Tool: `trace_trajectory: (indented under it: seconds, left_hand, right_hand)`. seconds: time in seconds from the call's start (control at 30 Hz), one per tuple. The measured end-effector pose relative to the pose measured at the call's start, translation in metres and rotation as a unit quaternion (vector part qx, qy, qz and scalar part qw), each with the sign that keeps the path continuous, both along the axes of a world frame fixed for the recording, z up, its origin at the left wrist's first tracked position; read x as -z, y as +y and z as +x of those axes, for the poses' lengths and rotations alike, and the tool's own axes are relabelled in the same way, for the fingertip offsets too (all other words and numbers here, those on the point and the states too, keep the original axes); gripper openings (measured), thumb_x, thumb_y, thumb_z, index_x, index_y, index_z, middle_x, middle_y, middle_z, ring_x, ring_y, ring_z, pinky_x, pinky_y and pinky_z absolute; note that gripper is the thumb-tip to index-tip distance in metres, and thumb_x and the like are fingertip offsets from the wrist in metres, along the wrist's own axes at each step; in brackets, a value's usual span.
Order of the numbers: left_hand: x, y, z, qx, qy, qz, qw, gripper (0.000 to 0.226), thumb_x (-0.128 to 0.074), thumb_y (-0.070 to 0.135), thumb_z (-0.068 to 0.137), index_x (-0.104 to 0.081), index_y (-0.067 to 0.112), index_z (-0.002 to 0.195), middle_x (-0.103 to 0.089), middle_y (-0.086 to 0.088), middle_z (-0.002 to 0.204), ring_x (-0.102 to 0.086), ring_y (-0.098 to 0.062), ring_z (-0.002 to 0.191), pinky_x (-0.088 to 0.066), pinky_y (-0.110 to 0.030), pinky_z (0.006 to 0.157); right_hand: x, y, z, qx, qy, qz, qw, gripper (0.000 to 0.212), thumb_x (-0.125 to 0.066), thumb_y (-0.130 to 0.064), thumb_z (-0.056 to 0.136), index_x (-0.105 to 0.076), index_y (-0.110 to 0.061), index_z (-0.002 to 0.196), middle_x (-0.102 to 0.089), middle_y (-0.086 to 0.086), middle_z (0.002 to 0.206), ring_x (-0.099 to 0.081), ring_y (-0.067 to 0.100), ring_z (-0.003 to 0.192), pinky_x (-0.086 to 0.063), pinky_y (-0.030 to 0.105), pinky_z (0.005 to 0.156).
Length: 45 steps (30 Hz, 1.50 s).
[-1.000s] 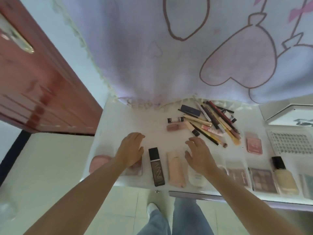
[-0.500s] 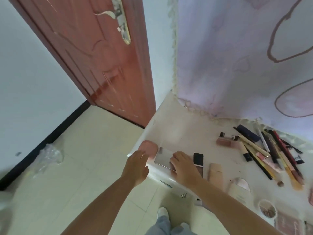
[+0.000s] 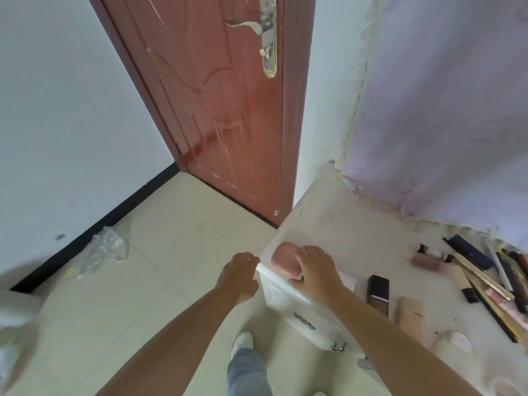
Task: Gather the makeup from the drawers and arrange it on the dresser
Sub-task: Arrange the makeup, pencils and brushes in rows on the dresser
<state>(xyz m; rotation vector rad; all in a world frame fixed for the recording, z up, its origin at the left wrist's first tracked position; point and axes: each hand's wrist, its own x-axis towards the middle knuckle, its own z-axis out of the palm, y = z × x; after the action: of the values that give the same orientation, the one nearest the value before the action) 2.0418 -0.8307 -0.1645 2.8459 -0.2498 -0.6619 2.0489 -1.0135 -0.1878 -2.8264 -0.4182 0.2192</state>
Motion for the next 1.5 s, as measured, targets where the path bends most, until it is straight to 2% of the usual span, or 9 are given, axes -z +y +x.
trace_trajectory:
  seconds: [0.2,0.37,0.5,0.67,0.77,0.97,1.07,1.3,1.5]
  left_hand:
    - [-0.006,0.041,0.030,0.041,0.035,-0.043,0.998,0.050,-0.044,0.017,0.093,-0.028,0.015,0.141,-0.025,0.001,0.148,-0.017,-0.014,0.140,-0.025,-0.028,0.111]
    - [-0.013,0.068,0.071,0.056,0.038,-0.075,0.995,0.046,-0.045,0.018,0.093,-0.035,0.016,0.138,-0.031,0.001,0.146,-0.024,-0.015,0.137,-0.029,-0.027,0.109]
    - [-0.040,0.056,0.105,0.047,0.057,-0.190,0.979,0.041,-0.052,0.018,0.091,-0.044,0.013,0.132,-0.043,-0.002,0.138,-0.041,-0.014,0.126,-0.034,-0.018,0.098]
    - [-0.111,0.008,0.134,0.004,0.207,-0.448,0.870,0.016,-0.053,0.017,0.092,-0.057,0.013,0.107,-0.062,-0.001,0.095,-0.060,-0.010,0.077,-0.051,-0.023,0.070]
    - [-0.159,-0.013,0.136,0.046,0.288,-0.530,0.796,0.011,-0.048,0.017,0.094,-0.058,0.021,0.096,-0.063,0.003,0.079,-0.063,-0.007,0.063,-0.050,-0.022,0.061]
    - [-0.216,-0.040,0.135,0.072,0.328,-0.597,0.728,0.014,-0.047,0.006,0.092,-0.058,0.014,0.089,-0.065,-0.003,0.077,-0.066,-0.009,0.060,-0.057,-0.021,0.060]
    - [-0.237,-0.047,0.141,0.049,0.306,-0.638,0.705,0.014,-0.047,0.005,0.092,-0.056,0.012,0.085,-0.062,-0.006,0.079,-0.065,-0.009,0.056,-0.056,-0.019,0.057]
    - [-0.275,-0.035,0.148,0.074,0.280,-0.670,0.683,0.015,-0.043,0.005,0.093,-0.056,0.008,0.087,-0.071,-0.002,0.066,-0.069,-0.011,0.061,-0.057,-0.018,0.060]
    - [-0.286,-0.020,0.140,0.094,0.266,-0.719,0.635,0.018,-0.038,0.001,0.092,-0.053,0.011,0.089,-0.071,0.001,0.066,-0.068,-0.006,0.061,-0.056,-0.014,0.062]
  right_hand:
    - [0.008,0.032,0.022,0.039,0.063,-0.075,0.994,0.068,-0.054,-0.035,0.082,-0.022,-0.016,0.139,-0.035,0.006,0.137,-0.035,0.024,0.127,-0.024,0.034,0.108]
    - [-0.007,0.037,0.028,0.092,0.118,-0.018,0.989,0.073,-0.062,-0.033,0.074,-0.028,-0.017,0.137,-0.038,0.002,0.135,-0.037,0.023,0.124,-0.029,0.028,0.104]
    - [-0.058,0.036,0.040,0.151,0.116,0.099,0.977,0.059,-0.071,-0.027,0.071,-0.043,-0.012,0.120,-0.049,0.000,0.110,-0.045,0.014,0.098,-0.034,0.020,0.077]
    - [-0.146,0.019,0.040,0.182,0.021,0.225,0.957,0.063,-0.079,-0.018,0.066,-0.050,-0.013,0.121,-0.047,-0.008,0.111,-0.047,0.010,0.102,-0.042,0.020,0.089]
    - [-0.190,0.010,0.029,0.150,-0.034,0.273,0.949,0.056,-0.076,-0.039,0.054,-0.054,-0.032,0.104,-0.044,-0.017,0.110,-0.048,0.002,0.104,-0.045,0.012,0.087]
    - [-0.246,-0.011,0.013,0.171,-0.100,0.355,0.914,0.045,-0.078,-0.029,0.056,-0.063,-0.050,0.092,-0.052,-0.016,0.115,-0.053,-0.013,0.102,-0.045,0.006,0.082]
    - [-0.258,-0.024,0.015,0.192,-0.151,0.443,0.863,0.053,-0.068,0.012,0.072,-0.062,-0.035,0.097,-0.058,-0.006,0.112,-0.059,-0.014,0.091,-0.047,0.005,0.078]
    - [-0.273,-0.028,0.023,0.194,-0.188,0.496,0.825,0.046,-0.055,0.012,0.081,-0.056,-0.018,0.115,-0.070,-0.025,0.087,-0.063,-0.008,0.090,-0.047,0.006,0.077]
    - [-0.284,-0.020,0.032,0.151,-0.183,0.545,0.804,0.051,-0.081,-0.055,0.049,-0.072,-0.036,0.095,-0.070,-0.015,0.102,-0.063,0.004,0.104,-0.048,0.014,0.085]
